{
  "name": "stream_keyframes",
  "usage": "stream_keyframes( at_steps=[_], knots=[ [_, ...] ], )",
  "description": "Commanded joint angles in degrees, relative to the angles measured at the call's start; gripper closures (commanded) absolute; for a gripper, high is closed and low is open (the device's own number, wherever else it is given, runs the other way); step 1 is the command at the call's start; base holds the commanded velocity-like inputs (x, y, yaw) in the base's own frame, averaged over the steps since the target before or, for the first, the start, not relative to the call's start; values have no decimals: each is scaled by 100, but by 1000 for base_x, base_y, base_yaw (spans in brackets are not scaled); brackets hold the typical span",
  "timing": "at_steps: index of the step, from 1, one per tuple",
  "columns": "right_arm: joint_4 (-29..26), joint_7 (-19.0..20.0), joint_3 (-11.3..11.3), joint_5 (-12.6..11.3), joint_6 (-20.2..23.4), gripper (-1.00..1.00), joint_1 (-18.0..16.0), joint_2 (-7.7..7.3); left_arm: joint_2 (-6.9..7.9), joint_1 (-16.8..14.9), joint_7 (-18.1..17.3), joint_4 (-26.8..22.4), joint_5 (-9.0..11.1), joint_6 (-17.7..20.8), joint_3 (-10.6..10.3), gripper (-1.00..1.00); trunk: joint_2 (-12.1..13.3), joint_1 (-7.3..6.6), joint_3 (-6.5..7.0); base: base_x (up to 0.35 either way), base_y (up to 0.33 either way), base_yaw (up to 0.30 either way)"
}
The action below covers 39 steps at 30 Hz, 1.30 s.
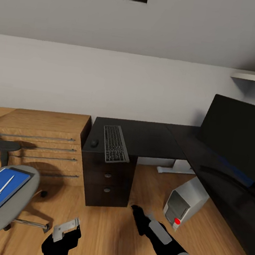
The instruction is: In the bedroom, organize the workspace by keeping the computer under the desk, ensuring the monitor is on the desk, placing the keyboard on the desk next to the monitor, placing the mouse on the desk next to the keyboard, moving the folder from the swivel chair onto the desk next to the mouse, stacking the notebook on top of the folder with the pen on top of the notebook, and positioning the swivel chair next to the desk.
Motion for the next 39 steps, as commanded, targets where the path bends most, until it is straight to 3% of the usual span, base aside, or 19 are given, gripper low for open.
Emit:
stream_keyframes(
  at_steps=[1,2,3,5,7,8,11,12,13,14,15,16,19,22,26,31,32,39],
  knots=[
    [336,-33,28,308,-64,-100,-5,2,1,-2,28,183,15,37,-7,-100,39,-23,15,0,0,0],
    [655,-34,32,668,-202,-100,-5,5,-6,-2,20,430,18,44,-10,-100,79,-45,33,0,0,0],
    [805,-35,35,861,-300,-100,-5,8,-12,-2,17,570,17,48,-11,-100,119,-67,51,0,0,0],
    [1364,-39,39,1664,-847,-100,-3,12,-62,-2,8,1112,12,63,-14,-100,199,-111,86,0,0,0],
    [1668,-41,41,2029,-1158,-100,0,14,-106,-2,7,1352,14,64,-14,-100,280,-155,122,0,0,0],
    [1990,-40,44,2358,-1465,-100,6,16,-147,-2,-2,1613,15,59,-14,-100,320,-176,140,0,0,0],
    [2456,-81,66,2995,-2048,-100,84,11,-193,-2,-133,2275,0,33,-14,-100,440,-242,194,0,0,0],
    [2560,-101,104,3375,-2288,-100,216,4,-202,0,-301,2635,-8,16,-9,-100,480,-264,212,0,0,0],
    [2596,-107,134,3589,-2392,-100,312,2,-203,1,-415,2804,-9,1,-5,-100,520,-286,230,0,0,0],
    [2648,-119,209,4062,-2570,-100,536,-2,-199,3,-704,3116,-9,-53,3,-100,560,-308,248,0,0,0],
    [2670,-125,246,4313,-2646,-100,651,-5,-197,4,-871,3262,-7,-94,6,-100,600,-330,266,0,0,0],
    [2727,-141,336,5250,-2938,-100,1016,-12,-182,2,-1619,3767,-1,-320,15,-100,641,-352,284,0,0,0],
    [2760,-143,387,5832,-3250,-100,1231,2,-166,-1,-2160,4117,2,-493,70,-100,761,-418,338,0,0,0],
    [2773,-119,419,6063,-3384,-100,1324,25,-163,-2,-2372,4323,-2,-634,282,-100,801,-440,356,0,0,0],
    [2776,-104,438,6129,-3423,-100,1347,56,-170,-2,-2417,4403,12,-1127,460,-100,801,-440,358,0,0,-21],
    [2776,-108,438,6134,-3431,-100,1349,96,-178,-2,-2424,4510,15,-1185,474,-100,801,-440,363,-75,-53,-35],
    [2776,-118,433,6135,-3423,-100,1349,209,-201,-2,-2428,4605,5,-1197,470,-100,801,-440,363,-248,-195,211],
    [2776,-130,431,6140,-3435,-100,1354,239,-206,-2,-2429,4612,4,-1192,469,-100,801,-440,357,-276,-159,263]
  ],
)
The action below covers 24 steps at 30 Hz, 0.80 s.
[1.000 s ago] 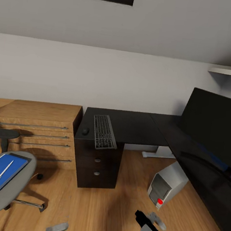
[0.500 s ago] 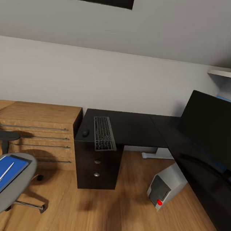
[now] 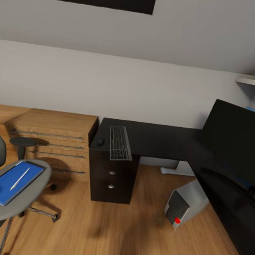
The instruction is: In the bedroom, organize the workspace by keeping the computer under the desk, ensuring the monitor is on the desk, placing the keyboard on the desk next to the monitor, placing the mouse on the desk next to the keyboard, moving the folder from the swivel chair onto the desk next to the mouse, stacking the notebook on top of the folder with the pen on top of the notebook, and positioning the swivel chair next to the desk.
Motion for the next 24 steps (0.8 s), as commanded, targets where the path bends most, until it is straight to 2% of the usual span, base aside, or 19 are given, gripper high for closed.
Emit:
stream_keyframes(
  at_steps=[1,15,24],
  knots=[
    [13,-27,49,-27,-19,-100,-6,5,6,-2,33,-6,60,-35,-32,-100,-3,-3,-7,-317,-55,269],
    [13,-29,47,-24,-30,-100,-6,2,5,-2,31,-6,60,-35,-32,-100,-3,-3,-92,-332,-10,189],
    [13,-37,41,-24,-37,-100,-8,-4,-3,-2,25,-6,66,-29,-40,-100,-3,-3,-120,-337,0,55]
  ],
)
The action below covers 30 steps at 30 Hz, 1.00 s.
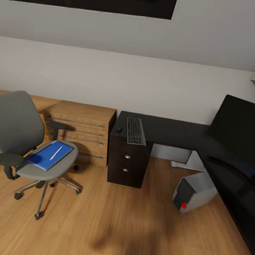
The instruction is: In the bedroom, organize the workspace by keeping the computer under the desk, ensuring the monitor is on the desk, placing the keyboard on the desk next to the monitor, placing the mouse on the desk next to the keyboard, moving the folder from the swivel chair onto the desk next to the mouse, stacking the notebook on top of the folder with the pen on top of the notebook, and positioning the swivel chair next to the desk.
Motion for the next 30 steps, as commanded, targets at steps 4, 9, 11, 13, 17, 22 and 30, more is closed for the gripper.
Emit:
stream_keyframes(
  at_steps=[4,9,11,13,17,22,30],
  knots=[
    [13,-24,43,-27,-17,-100,-2,2,4,-1,33,-6,59,-33,-30,-100,-3,-4,-5,-336,-12,6],
    [13,-25,40,-31,-17,-100,-3,-1,-4,-1,26,-6,55,-27,-30,-100,-3,-4,-6,-318,-136,1],
    [13,-25,39,-34,-17,-100,-3,-3,-4,-1,25,-3,54,-25,-30,-100,-3,-4,-6,-301,-186,0],
    [13,-25,39,-40,-17,-100,-4,-4,-5,-1,21,0,54,-21,-30,-100,-3,-4,-6,-298,-195,0],
    [13,-25,39,-48,-17,-100,-5,-13,-5,-1,8,2,54,-16,-30,-100,-3,-4,-6,-296,-200,0],
    [13,-25,39,-49,-17,-100,-3,-14,-5,-1,7,3,54,-15,-30,-100,-3,-4,-6,-295,-202,-30],
    [13,-15,41,-49,-9,-100,-3,-8,-5,-1,6,3,54,-15,-30,-100,-3,-4,-6,-293,-203,-63]
  ],
)
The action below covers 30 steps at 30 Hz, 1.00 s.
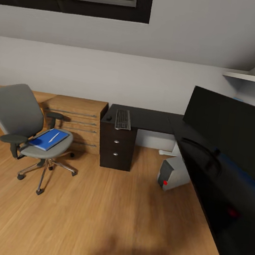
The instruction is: In the bedroom, organize the workspace by keeping the computer under the desk, ensuring the monitor is on the desk, placing the keyboard on the desk next to the monitor, placing the mouse on the desk next to the keyboard, moving the folder from the swivel chair onto the desk next to the mouse, stacking the notebook on top of the folder with the pen on top of the notebook, and positioning the swivel chair next to the desk.
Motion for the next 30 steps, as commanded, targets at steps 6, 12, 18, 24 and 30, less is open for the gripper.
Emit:
stream_keyframes(
  at_steps=[6,12,18,24,30],
  knots=[
    [13,-21,43,-23,32,-100,-5,-9,8,-1,35,-8,66,-33,-27,-100,-3,-3,-4,-289,-204,-7],
    [13,-22,38,-20,45,-100,-1,-26,24,-1,52,-8,65,-39,-27,-100,-3,-3,-4,-289,-204,-1],
    [13,-29,37,-19,47,-100,-2,-28,29,-1,68,-10,60,-42,-27,-100,-3,-3,-4,-288,-204,0],
    [13,-31,37,-19,47,-100,-3,-28,16,-1,63,-12,52,-39,-27,-100,-3,-3,-4,-288,-205,0],
    [13,-31,37,-20,47,-100,-5,-28,13,-1,61,-14,51,-42,-27,-100,-3,-3,-4,-286,-210,0]
  ],
)
